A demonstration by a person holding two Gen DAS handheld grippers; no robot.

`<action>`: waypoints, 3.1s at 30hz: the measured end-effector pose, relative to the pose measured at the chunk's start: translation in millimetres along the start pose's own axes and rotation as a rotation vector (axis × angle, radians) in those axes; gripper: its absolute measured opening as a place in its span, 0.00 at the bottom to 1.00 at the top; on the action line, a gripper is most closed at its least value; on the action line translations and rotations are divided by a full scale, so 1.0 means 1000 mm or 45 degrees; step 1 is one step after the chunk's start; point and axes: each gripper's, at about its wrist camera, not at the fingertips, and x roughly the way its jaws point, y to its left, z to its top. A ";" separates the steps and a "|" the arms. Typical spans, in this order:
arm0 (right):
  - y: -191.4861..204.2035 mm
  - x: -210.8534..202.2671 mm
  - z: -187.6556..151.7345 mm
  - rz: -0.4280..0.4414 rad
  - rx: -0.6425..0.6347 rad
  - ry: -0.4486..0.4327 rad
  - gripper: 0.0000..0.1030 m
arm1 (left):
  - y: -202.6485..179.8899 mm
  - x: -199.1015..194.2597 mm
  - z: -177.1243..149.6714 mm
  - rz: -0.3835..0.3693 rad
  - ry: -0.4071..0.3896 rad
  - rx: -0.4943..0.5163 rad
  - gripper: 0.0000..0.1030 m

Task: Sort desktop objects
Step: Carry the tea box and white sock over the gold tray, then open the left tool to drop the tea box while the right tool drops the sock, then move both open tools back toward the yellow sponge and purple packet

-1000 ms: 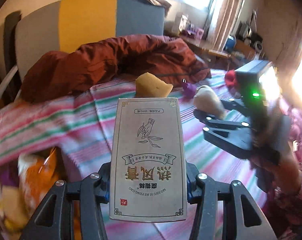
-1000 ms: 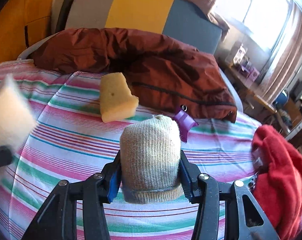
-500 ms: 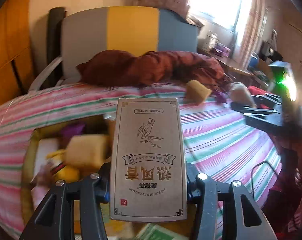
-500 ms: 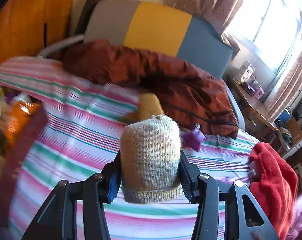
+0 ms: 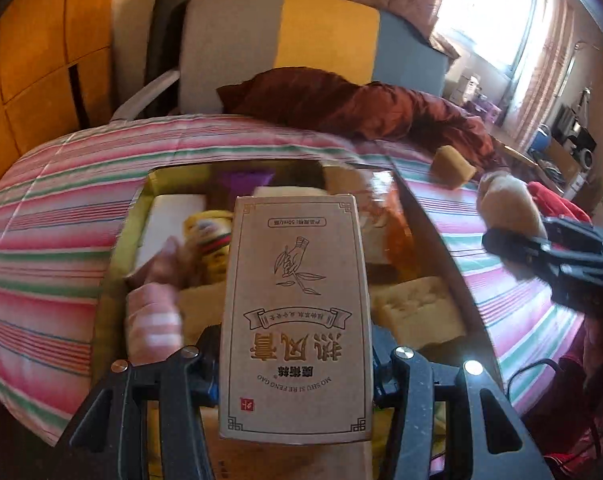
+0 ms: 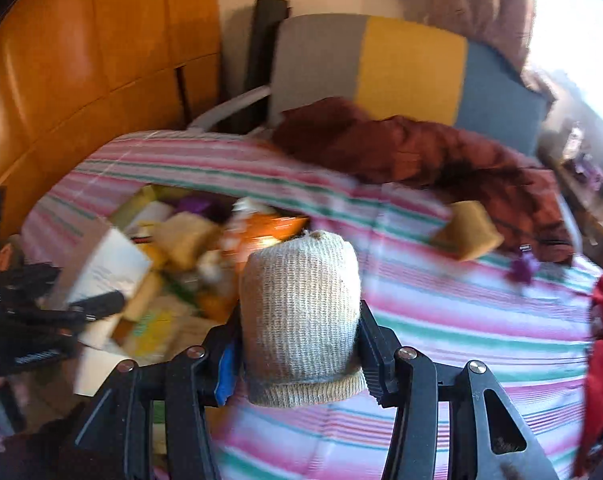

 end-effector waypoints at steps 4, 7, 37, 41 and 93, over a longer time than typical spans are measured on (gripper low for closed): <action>0.025 0.019 0.005 0.080 0.004 0.042 0.49 | 0.016 0.003 0.002 0.009 0.017 -0.019 0.50; 0.037 0.035 0.012 0.124 0.009 0.059 0.50 | 0.025 0.012 0.007 0.012 0.045 -0.054 0.53; 0.043 0.038 0.001 0.176 0.062 0.048 0.39 | 0.010 -0.032 0.007 0.104 -0.093 -0.044 0.60; 0.022 0.018 0.003 0.104 0.080 0.005 0.40 | -0.004 -0.029 0.014 0.046 -0.081 -0.035 0.61; -0.380 0.139 0.018 -0.411 0.806 0.113 0.50 | -0.191 0.071 0.063 -0.125 0.142 0.230 0.73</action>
